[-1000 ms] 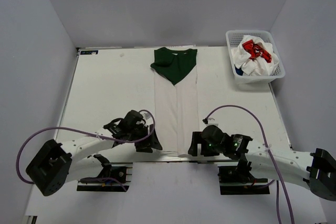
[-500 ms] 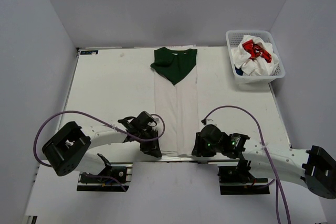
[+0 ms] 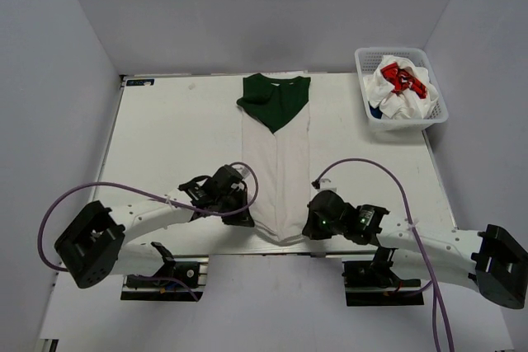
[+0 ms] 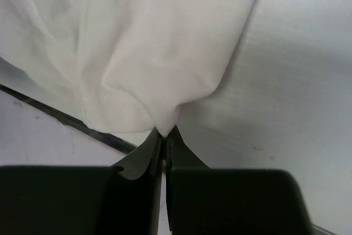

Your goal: Fold and stack the t-shirts

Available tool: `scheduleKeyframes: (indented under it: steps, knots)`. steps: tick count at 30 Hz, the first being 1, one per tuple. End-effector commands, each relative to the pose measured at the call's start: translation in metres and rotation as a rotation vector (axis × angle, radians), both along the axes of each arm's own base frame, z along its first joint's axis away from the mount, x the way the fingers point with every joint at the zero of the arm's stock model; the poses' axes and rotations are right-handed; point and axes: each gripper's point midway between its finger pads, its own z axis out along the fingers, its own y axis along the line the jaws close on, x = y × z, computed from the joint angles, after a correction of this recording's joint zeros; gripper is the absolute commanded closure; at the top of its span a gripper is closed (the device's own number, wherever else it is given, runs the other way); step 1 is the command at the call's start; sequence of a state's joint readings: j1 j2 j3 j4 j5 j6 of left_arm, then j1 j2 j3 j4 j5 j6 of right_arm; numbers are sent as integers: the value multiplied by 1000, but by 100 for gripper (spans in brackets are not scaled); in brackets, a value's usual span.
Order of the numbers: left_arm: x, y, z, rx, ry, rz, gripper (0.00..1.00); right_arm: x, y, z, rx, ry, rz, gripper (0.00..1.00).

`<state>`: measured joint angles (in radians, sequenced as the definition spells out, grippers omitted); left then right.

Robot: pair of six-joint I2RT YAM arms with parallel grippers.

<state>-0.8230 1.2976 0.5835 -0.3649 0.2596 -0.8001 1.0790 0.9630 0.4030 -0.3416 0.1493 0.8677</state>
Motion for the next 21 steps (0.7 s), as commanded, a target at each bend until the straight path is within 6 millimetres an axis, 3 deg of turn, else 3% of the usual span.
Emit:
scheduleKeyframes:
  steps: [1,3,4,5,9,10,12,13,21]
  knots:
    - [34,-13,41,-61,-182,46,100,40,16,39,39,-171,-59,100]
    - [48,-11,51,-49,-217,83,100,59,14,49,16,-230,-122,100]
    - [55,-10,56,-33,-242,104,100,68,18,63,32,-257,-142,100]
    - [73,-9,71,-13,-306,153,100,79,14,64,2,-292,-169,100]
    - [107,5,88,82,-395,285,100,120,11,84,-53,-392,-266,100]
    - [119,4,102,78,-425,316,100,133,14,97,-31,-423,-297,100]
    - [137,10,105,137,-458,368,100,155,22,117,-22,-491,-316,100]
    - [148,12,116,145,-478,399,100,167,15,122,-42,-514,-345,100]
    - [225,22,130,245,-569,502,100,246,21,150,-55,-586,-397,100]
